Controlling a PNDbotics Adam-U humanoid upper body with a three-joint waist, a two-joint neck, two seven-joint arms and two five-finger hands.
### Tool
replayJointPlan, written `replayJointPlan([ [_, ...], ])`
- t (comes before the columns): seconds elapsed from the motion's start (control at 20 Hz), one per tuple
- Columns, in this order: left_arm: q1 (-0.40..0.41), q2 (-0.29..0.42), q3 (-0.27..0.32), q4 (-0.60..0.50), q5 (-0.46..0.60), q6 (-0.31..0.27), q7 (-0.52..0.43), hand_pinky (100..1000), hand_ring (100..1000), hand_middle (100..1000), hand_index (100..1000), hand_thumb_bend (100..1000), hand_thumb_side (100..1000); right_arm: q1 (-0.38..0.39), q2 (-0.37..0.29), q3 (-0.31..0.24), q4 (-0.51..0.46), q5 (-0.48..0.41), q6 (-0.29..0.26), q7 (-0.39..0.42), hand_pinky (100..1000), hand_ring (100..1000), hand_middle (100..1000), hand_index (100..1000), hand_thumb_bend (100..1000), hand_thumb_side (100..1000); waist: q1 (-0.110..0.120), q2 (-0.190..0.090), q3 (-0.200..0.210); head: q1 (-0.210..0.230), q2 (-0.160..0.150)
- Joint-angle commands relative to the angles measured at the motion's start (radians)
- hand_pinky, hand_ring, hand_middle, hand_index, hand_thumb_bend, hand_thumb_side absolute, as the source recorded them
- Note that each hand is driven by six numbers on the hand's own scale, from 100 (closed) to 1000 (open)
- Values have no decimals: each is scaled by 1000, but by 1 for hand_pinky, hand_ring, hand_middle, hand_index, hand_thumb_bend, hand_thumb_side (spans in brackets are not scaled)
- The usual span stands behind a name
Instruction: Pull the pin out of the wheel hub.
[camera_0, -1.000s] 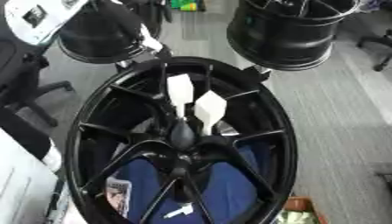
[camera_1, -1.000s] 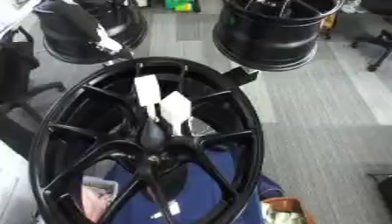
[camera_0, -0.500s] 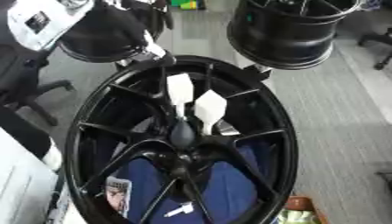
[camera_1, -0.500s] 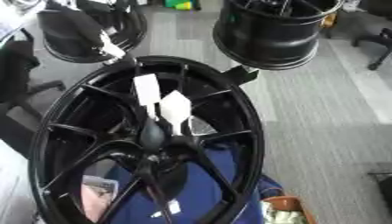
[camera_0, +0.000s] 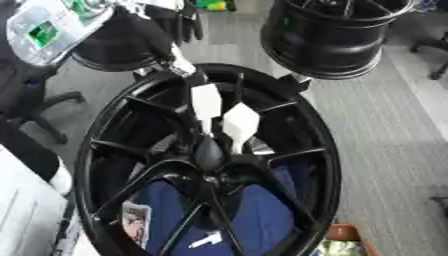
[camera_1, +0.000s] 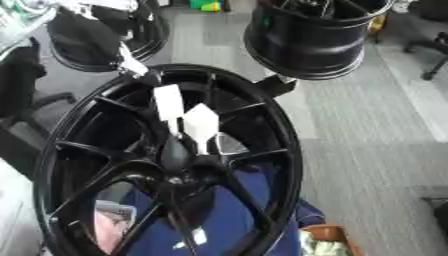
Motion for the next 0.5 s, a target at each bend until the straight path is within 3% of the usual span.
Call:
replayJointPlan([
  [0.05,-21,16,-5,-27,5,32,-4,740,740,692,827,619,571,-5,-24,-8,-6,-4,3,-7,888,845,810,872,100,209,0,-16,2,0,-7],
  [0.5,-18,-8,-32,-24,-17,93,-17,752,751,707,832,604,488,-1,-19,-4,-6,-5,6,-10,889,844,809,872,100,225,1,-17,1,4,-7],
])
